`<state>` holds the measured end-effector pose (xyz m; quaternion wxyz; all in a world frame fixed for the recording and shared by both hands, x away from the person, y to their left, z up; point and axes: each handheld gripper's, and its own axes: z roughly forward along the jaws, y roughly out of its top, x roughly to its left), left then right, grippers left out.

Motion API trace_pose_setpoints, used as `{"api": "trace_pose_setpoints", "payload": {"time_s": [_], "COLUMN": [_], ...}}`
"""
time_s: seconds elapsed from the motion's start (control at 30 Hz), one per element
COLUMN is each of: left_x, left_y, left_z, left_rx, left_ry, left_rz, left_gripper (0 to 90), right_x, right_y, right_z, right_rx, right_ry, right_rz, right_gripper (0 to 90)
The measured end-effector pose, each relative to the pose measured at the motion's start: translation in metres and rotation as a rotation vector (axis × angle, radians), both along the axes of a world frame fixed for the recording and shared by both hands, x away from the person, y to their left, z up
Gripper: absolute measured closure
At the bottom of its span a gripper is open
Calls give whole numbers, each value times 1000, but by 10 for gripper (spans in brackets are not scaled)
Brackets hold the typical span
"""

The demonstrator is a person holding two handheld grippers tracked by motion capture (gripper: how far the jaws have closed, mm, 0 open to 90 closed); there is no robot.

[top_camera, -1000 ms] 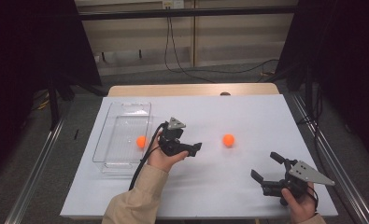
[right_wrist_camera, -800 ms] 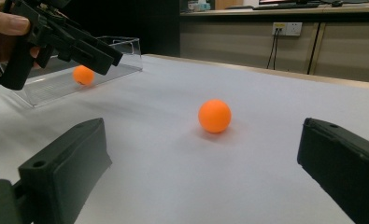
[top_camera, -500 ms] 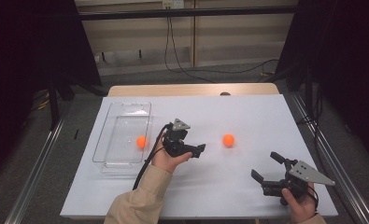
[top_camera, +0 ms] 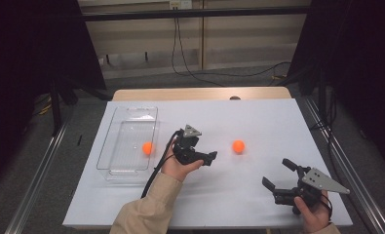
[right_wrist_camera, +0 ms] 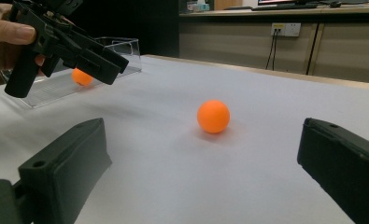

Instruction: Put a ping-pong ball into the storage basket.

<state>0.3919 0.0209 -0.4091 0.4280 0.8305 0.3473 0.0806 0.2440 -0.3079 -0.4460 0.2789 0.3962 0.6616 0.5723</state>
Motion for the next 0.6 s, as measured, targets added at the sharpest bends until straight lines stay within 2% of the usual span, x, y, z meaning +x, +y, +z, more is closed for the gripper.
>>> {"api": "trace_pose_setpoints", "payload": {"time_s": [0.6], "left_x": [2], "left_y": [-13], "left_z": [-5], "left_rx": [2], "left_ry": [1], "left_rz": [-12], "left_gripper": [87], "right_x": [0], "right_y": [-1], "right_z": [0], "right_rx": [2], "right_ry": [1], "right_rz": [0], "right_gripper": [12]}}
